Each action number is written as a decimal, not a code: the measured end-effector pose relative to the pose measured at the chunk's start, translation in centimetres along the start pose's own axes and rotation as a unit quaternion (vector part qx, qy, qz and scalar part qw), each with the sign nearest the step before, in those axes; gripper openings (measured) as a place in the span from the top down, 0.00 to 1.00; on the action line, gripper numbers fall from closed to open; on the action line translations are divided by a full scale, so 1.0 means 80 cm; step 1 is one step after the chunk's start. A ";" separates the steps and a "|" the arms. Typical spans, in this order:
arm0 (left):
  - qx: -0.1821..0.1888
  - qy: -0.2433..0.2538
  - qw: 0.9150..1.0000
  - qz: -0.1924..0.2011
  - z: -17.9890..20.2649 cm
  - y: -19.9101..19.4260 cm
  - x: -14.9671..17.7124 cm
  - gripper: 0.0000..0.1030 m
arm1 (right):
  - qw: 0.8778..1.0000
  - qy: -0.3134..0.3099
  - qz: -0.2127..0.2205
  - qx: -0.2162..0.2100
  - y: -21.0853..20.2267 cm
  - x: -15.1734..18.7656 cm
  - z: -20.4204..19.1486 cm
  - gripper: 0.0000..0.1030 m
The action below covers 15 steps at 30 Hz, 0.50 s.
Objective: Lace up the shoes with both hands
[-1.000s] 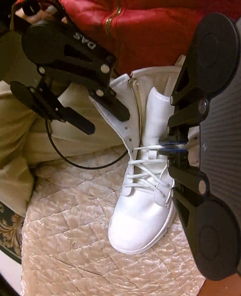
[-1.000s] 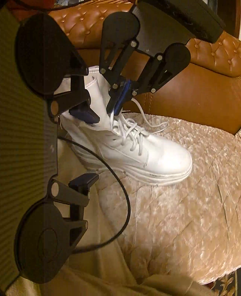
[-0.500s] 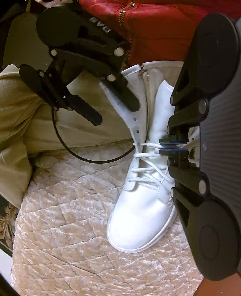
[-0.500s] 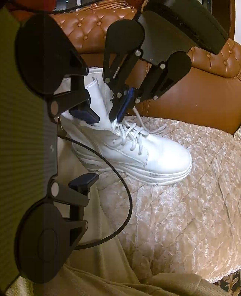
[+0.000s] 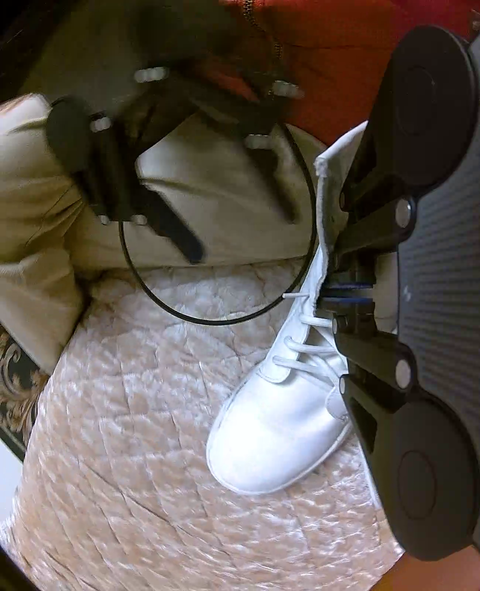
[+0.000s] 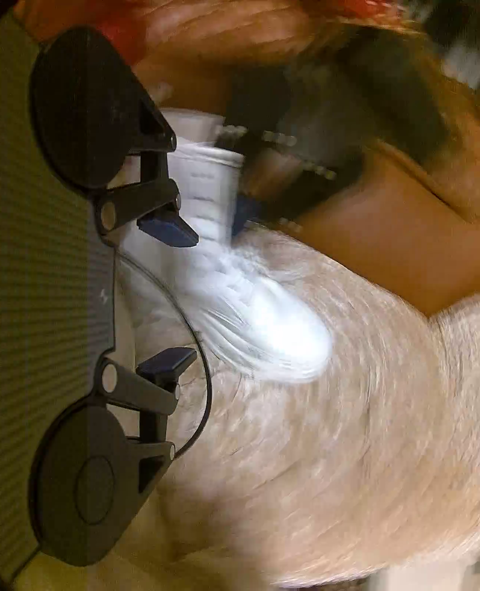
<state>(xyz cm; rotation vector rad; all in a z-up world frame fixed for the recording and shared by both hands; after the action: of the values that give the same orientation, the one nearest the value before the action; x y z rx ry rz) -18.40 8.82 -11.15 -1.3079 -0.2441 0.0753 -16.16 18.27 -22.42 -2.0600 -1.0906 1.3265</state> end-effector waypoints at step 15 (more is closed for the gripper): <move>0.037 -0.091 0.988 0.117 -0.017 -0.011 0.029 0.96 | 0.942 0.278 0.110 -0.153 0.037 0.016 0.062 0.87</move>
<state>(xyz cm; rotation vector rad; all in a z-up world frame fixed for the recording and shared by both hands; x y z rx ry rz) -15.94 7.75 -10.35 -1.2524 -0.2391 0.3999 -19.25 17.37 -27.44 -2.6226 -0.8608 0.6015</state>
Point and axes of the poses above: each gripper's, at about its wrist camera, not at the fingertips, and y roughly the way its jaws point, z to its right, x to its underside, the point moved 7 cm from there along y, roughly the way its jaws point, and after that the axes turned 15 degrees about -y, right-handed, at the moved point
